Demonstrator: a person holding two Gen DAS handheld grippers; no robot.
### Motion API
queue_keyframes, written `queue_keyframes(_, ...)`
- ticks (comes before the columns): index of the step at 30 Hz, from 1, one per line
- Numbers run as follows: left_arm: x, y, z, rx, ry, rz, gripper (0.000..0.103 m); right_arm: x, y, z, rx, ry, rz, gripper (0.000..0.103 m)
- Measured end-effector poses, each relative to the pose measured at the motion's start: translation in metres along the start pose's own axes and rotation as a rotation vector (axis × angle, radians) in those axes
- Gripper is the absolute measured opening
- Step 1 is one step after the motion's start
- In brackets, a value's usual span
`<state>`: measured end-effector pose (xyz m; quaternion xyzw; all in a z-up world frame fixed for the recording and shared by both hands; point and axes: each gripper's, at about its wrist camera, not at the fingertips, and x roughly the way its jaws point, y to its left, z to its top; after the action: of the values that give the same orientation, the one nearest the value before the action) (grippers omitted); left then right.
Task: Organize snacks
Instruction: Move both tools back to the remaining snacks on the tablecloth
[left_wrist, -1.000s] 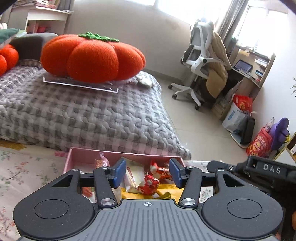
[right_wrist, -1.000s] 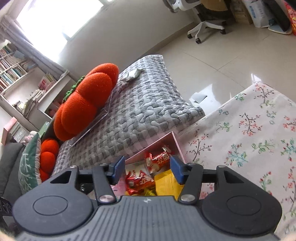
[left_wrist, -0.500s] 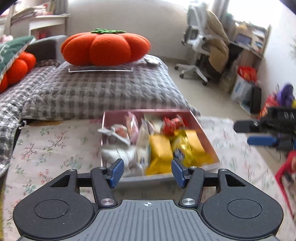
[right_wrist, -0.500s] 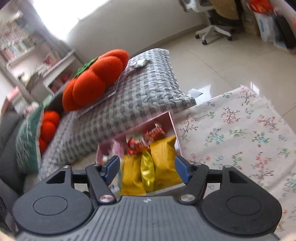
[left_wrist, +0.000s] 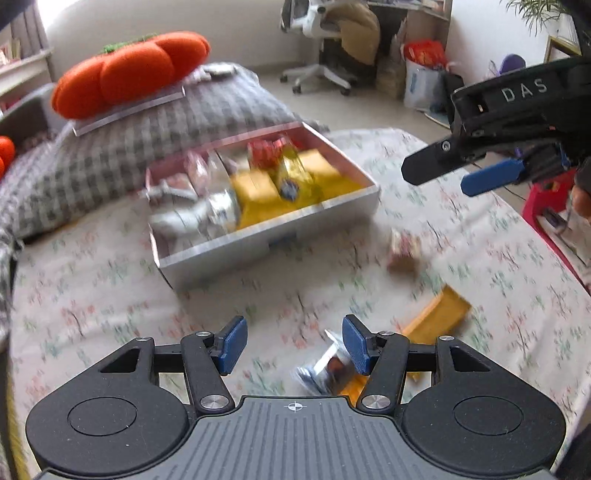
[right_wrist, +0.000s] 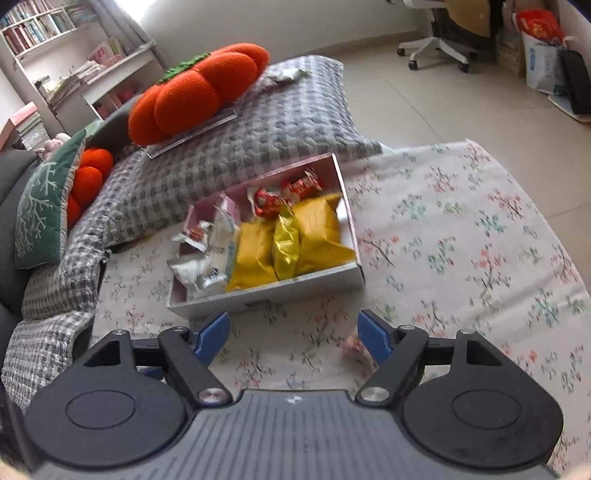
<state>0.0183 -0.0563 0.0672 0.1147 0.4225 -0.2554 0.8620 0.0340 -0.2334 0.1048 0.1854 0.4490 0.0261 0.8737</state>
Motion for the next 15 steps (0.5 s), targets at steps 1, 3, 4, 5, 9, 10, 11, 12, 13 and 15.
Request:
queue_keyframes(1,0.001,-0.002,-0.005,0.003,0.011,-0.013,0.056,0.001,-0.001,-0.002,-0.002,0.012,-0.012,0.074)
queue_keyframes(3,0.002,-0.005,-0.011,0.033,0.023,-0.019,0.056,0.003,-0.001,-0.007,-0.022,0.028,-0.022,0.074)
queue_keyframes(4,0.003,-0.007,-0.014,0.056,0.025,-0.020,0.056,0.004,-0.001,-0.009,-0.036,0.035,-0.028,0.074)
queue_keyframes(5,0.004,-0.008,-0.016,0.071,0.025,-0.023,0.056,0.006,0.000,-0.011,-0.049,0.043,-0.038,0.074)
queue_keyframes(9,0.010,-0.010,-0.018,0.079,0.044,-0.056,0.056,0.016,-0.001,-0.015,-0.062,0.080,-0.063,0.074)
queue_keyframes(10,0.012,-0.011,-0.019,0.083,0.051,-0.061,0.056,0.017,-0.001,-0.016,-0.063,0.085,-0.059,0.074)
queue_keyframes(11,0.015,-0.012,-0.020,0.090,0.061,-0.063,0.056,0.018,-0.001,-0.017,-0.062,0.086,-0.056,0.075)
queue_keyframes(12,0.019,-0.013,-0.021,0.096,0.068,-0.062,0.056,0.019,-0.002,-0.017,-0.059,0.090,-0.054,0.075)
queue_keyframes(13,0.021,-0.013,-0.022,0.102,0.072,-0.059,0.056,0.021,-0.002,-0.017,-0.058,0.096,-0.055,0.075)
queue_keyframes(15,0.024,-0.014,-0.022,0.104,0.073,-0.061,0.056,0.024,-0.005,-0.018,-0.056,0.103,-0.056,0.075)
